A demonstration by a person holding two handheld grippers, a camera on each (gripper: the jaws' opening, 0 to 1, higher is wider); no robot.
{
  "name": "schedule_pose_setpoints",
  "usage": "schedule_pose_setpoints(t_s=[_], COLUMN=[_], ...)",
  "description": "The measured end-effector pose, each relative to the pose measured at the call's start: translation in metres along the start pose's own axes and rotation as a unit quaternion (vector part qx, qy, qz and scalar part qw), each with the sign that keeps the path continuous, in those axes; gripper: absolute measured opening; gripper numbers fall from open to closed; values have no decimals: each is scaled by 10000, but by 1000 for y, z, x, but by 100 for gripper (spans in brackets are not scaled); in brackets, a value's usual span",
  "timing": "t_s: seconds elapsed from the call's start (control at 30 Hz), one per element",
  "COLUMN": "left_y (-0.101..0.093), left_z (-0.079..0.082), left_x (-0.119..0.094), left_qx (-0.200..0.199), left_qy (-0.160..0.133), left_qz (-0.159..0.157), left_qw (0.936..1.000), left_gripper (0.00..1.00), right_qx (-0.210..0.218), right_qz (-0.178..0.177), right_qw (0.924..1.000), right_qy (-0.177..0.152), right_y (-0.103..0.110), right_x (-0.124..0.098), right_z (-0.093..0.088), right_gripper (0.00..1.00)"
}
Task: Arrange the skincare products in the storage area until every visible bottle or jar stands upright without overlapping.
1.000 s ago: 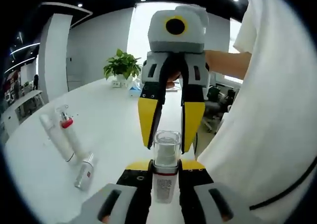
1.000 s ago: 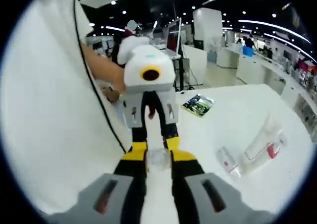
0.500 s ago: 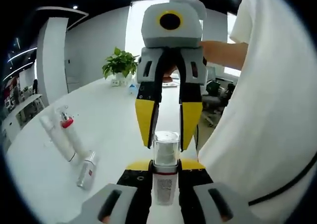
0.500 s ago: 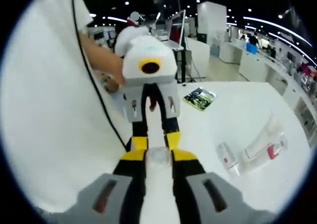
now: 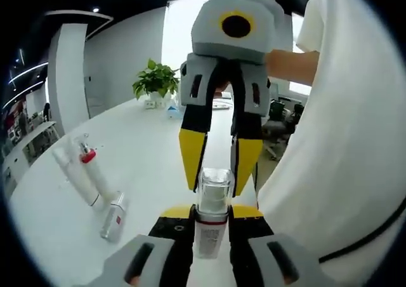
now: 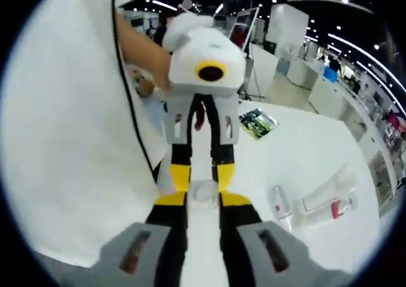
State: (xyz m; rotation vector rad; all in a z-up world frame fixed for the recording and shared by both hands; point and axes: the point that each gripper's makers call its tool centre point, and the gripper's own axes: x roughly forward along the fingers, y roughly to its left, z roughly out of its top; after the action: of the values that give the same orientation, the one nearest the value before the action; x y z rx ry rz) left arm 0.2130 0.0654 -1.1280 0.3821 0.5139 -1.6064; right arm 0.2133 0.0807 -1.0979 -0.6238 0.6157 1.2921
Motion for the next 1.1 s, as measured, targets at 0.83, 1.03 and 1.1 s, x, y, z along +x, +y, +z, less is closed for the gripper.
schedule_pose_setpoints(t_s=[0.83, 1.03, 1.1], left_y=[-13, -16, -16], left_z=[-41, -45, -46], left_x=[-24, -37, -39], left_qx=[-695, -908, -1010], left_qy=[232, 120, 65], left_qz=[711, 919, 972], left_qw=[9948, 9916, 9901], left_gripper=[24, 23, 22], right_qx=[-806, -947, -1007], right_qz=[-1251, -1665, -1694], right_qw=[9861, 9782, 9771], right_qy=[741, 797, 804], right_y=[-109, -153, -161], right_x=[-6, 0, 4], right_z=[-22, -17, -15], right_gripper=[15, 15, 15])
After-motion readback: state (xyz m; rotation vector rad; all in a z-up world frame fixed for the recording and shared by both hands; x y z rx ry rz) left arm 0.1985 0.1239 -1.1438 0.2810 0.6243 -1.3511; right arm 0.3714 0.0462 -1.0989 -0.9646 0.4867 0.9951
